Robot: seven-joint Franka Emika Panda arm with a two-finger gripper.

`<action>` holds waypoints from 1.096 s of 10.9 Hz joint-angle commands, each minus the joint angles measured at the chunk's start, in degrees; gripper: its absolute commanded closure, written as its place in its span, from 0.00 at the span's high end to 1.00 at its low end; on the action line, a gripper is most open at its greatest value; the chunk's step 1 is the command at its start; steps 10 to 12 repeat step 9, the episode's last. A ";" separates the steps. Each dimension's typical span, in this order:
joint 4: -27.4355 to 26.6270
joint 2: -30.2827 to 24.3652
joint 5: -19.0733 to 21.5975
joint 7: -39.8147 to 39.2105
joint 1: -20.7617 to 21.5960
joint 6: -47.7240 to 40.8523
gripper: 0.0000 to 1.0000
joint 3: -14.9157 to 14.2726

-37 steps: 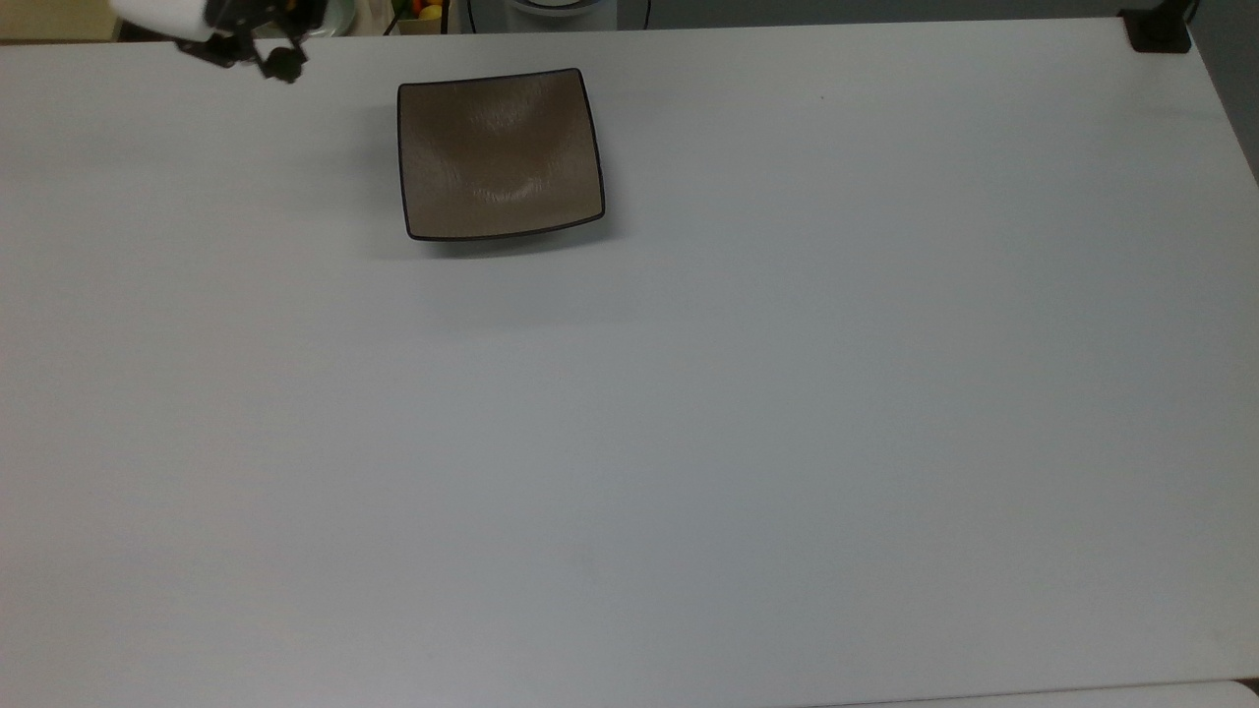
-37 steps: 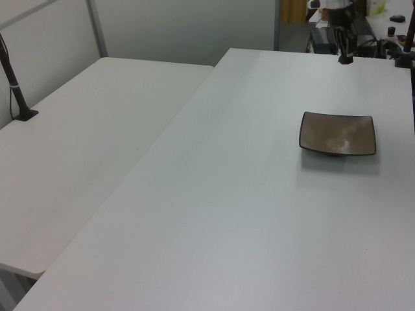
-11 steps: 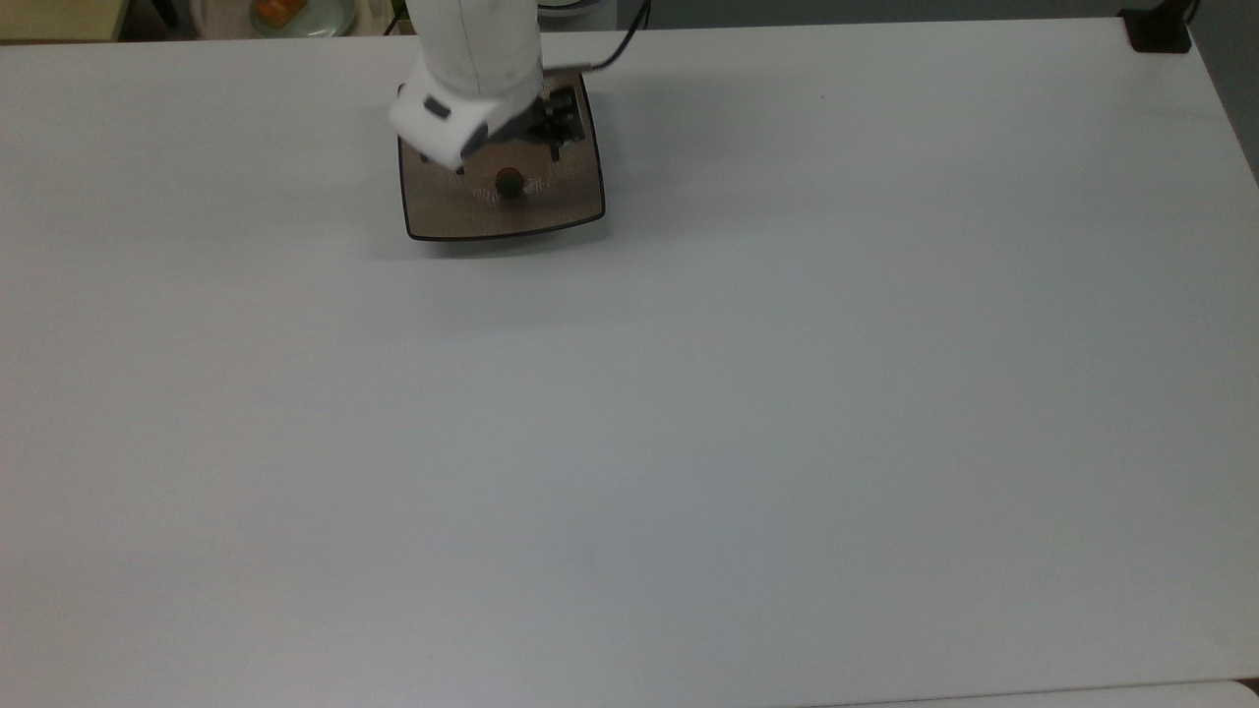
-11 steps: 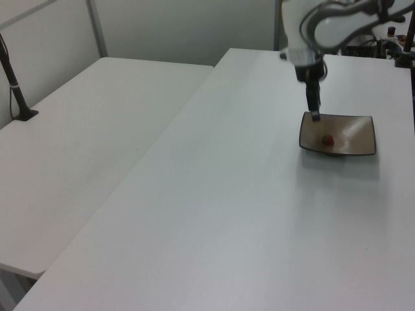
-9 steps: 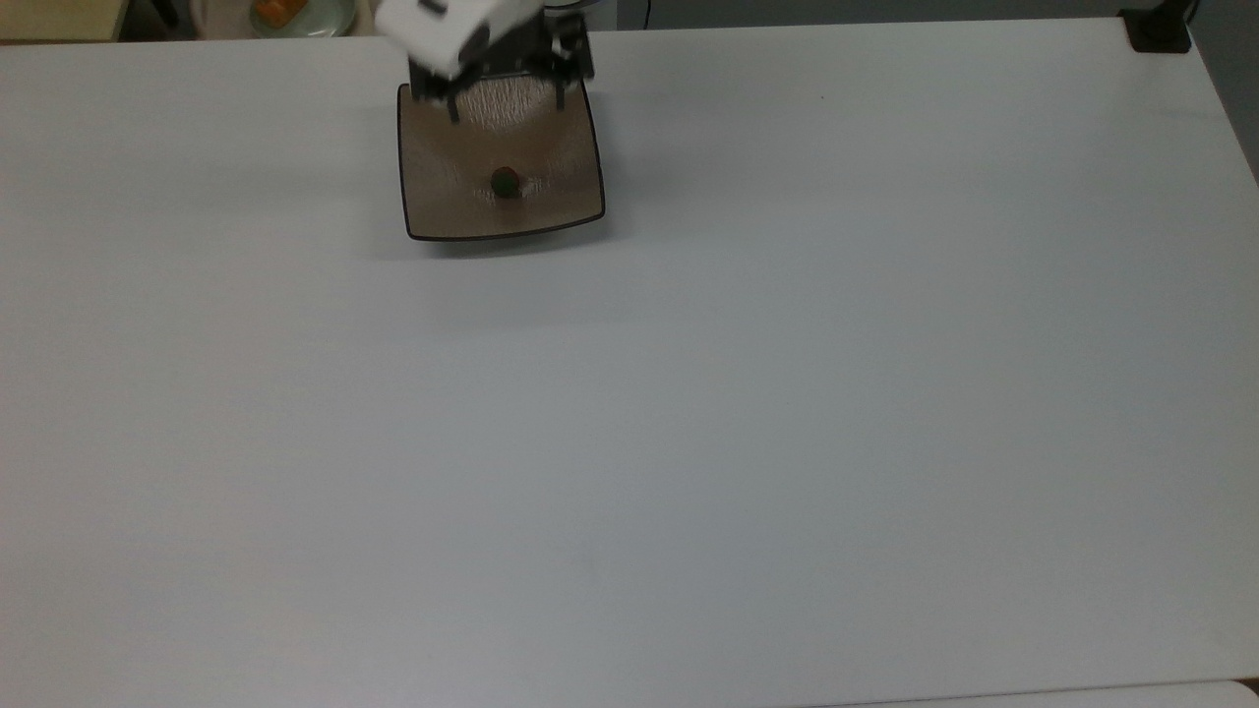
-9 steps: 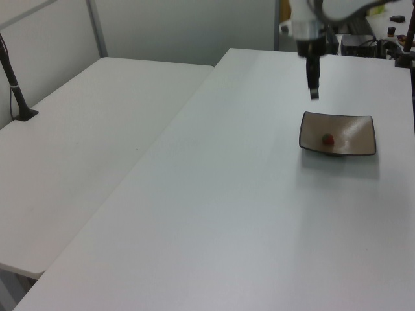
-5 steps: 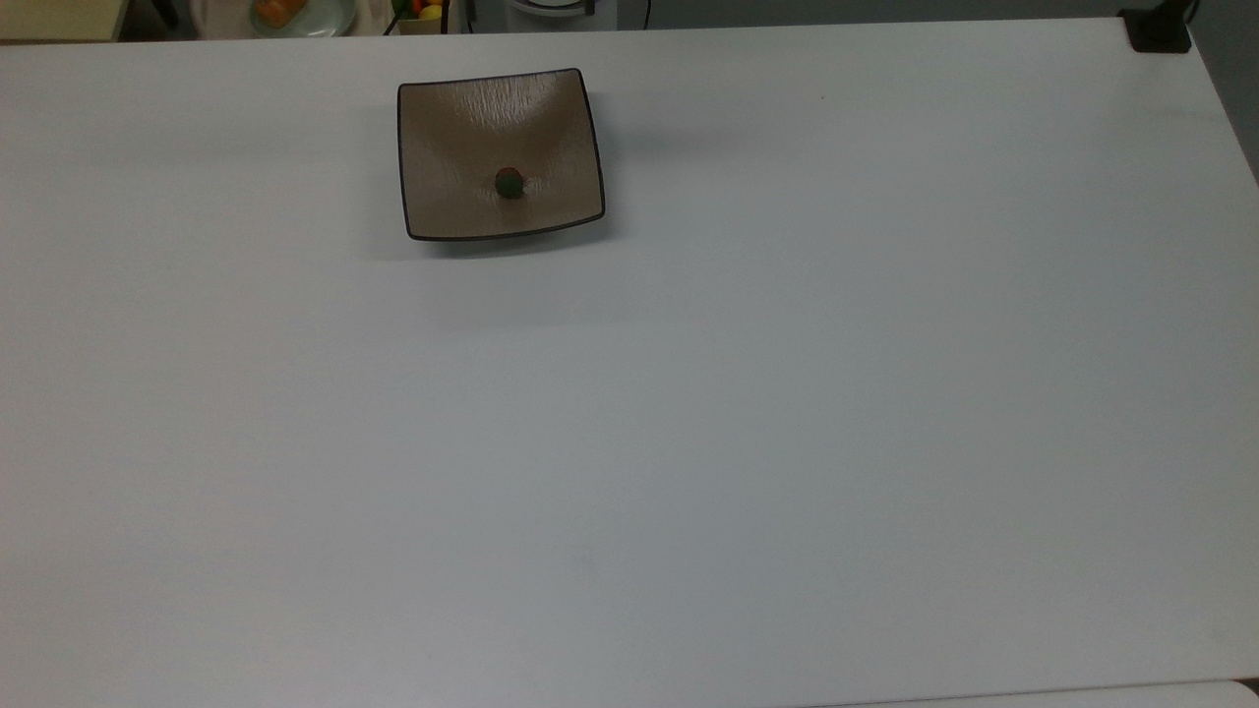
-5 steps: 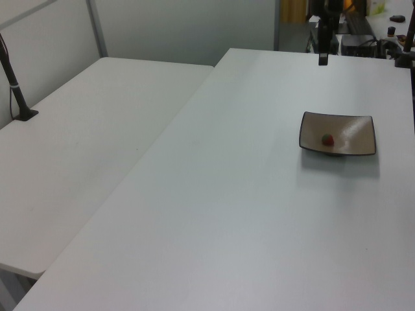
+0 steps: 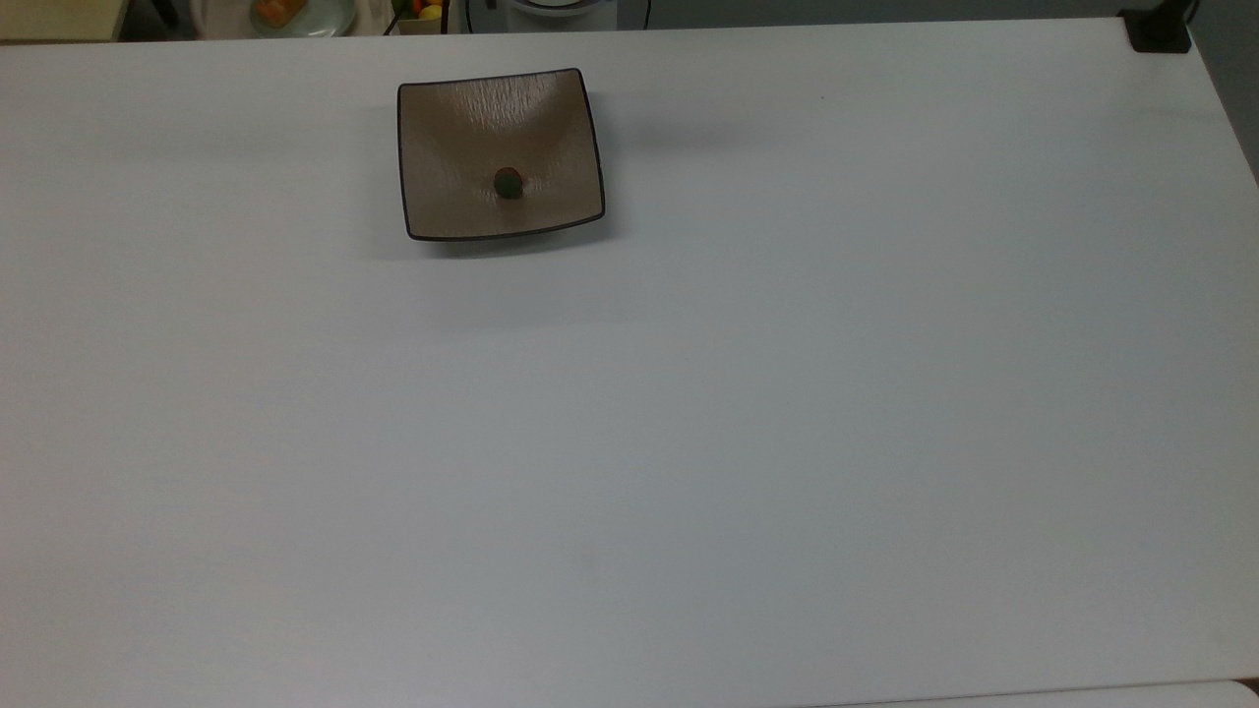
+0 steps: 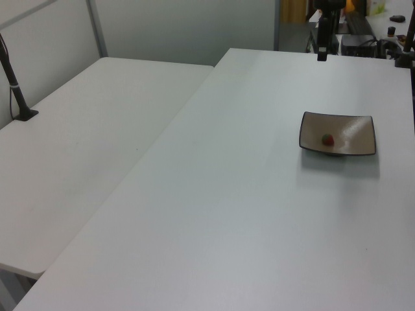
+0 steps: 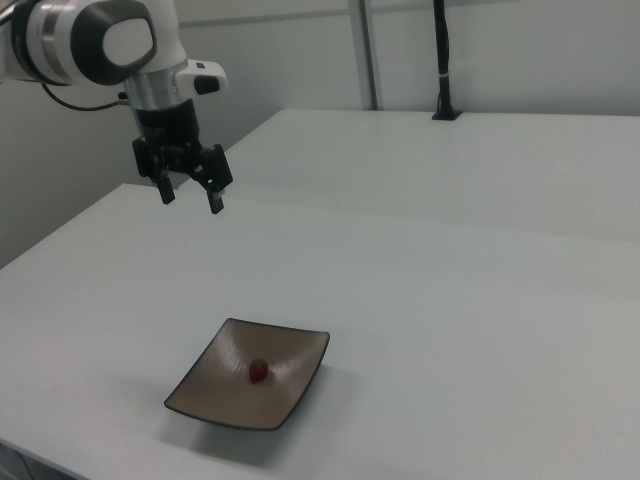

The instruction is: Strawberries on a ceramic plate

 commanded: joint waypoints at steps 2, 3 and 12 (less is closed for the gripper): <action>0.03 1.76 0.84 1.06 0.93 9.20 1.00 -1.87; 0.03 2.20 0.84 0.97 0.93 9.92 1.00 -2.40; 0.03 2.21 0.76 0.97 0.84 9.22 1.00 -2.50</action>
